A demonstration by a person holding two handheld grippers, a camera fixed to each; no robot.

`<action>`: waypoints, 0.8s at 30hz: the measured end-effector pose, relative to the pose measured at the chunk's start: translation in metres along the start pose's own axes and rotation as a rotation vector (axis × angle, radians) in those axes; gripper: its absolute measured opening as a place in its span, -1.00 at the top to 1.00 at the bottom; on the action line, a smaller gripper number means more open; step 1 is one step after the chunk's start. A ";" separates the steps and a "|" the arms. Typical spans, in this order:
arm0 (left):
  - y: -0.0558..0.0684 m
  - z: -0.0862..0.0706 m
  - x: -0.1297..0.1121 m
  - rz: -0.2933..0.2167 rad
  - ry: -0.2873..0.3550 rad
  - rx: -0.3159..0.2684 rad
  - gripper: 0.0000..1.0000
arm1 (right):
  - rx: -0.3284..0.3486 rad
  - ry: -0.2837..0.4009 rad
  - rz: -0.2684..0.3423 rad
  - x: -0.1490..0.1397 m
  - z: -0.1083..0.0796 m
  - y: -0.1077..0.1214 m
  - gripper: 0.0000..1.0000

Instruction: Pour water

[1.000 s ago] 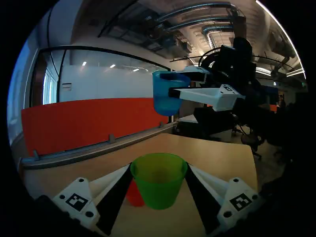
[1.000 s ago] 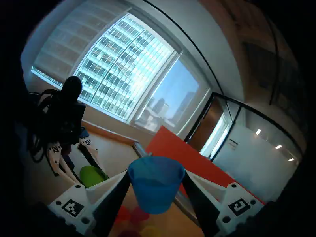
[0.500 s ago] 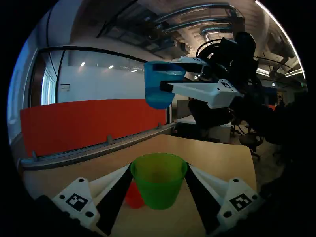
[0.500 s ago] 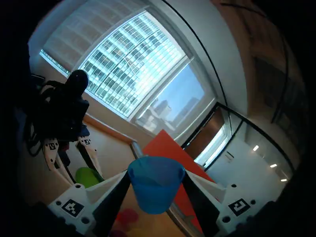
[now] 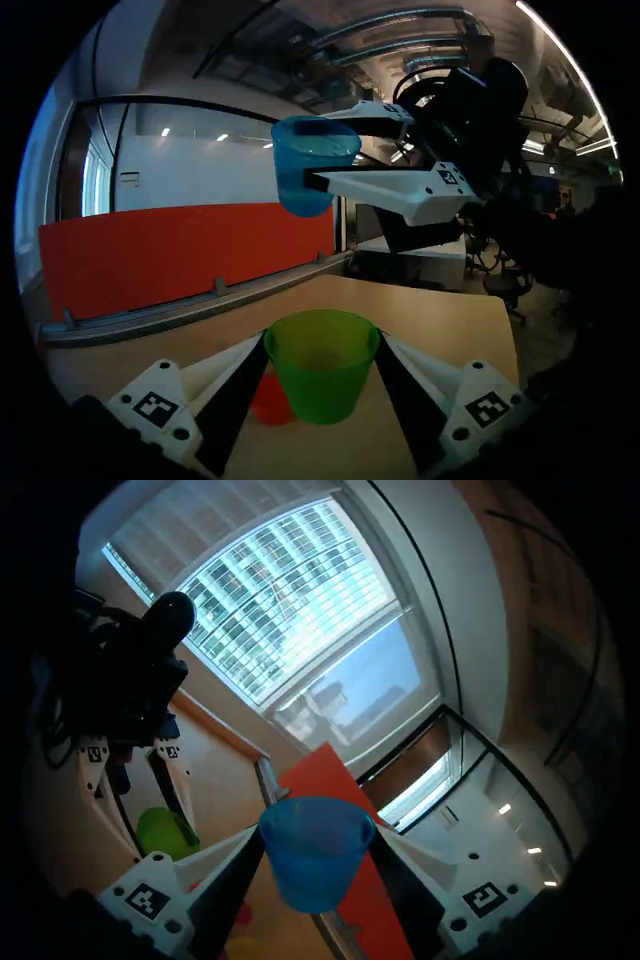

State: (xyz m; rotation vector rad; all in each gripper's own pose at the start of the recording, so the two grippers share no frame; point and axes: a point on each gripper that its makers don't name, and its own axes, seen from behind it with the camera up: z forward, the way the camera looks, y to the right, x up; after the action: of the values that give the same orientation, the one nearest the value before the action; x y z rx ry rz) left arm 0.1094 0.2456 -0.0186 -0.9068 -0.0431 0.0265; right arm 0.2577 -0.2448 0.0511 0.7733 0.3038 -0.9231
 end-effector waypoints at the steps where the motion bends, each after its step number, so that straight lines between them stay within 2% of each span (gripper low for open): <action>1: 0.000 0.000 0.000 0.000 0.000 -0.001 -0.78 | -0.001 -0.001 -0.009 0.000 0.001 0.001 -0.82; 15: 0.003 0.002 0.003 0.002 0.001 -0.009 -0.78 | 0.001 -0.031 -0.163 -0.002 0.009 0.007 -0.82; 24: 0.005 0.003 0.002 -0.002 0.002 -0.017 -0.78 | -0.002 -0.037 -0.226 -0.004 0.012 0.009 -0.82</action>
State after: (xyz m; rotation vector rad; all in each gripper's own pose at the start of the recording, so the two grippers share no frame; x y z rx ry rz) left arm 0.1117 0.2514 -0.0208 -0.9235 -0.0421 0.0235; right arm 0.2615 -0.2479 0.0662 0.7285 0.3649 -1.1481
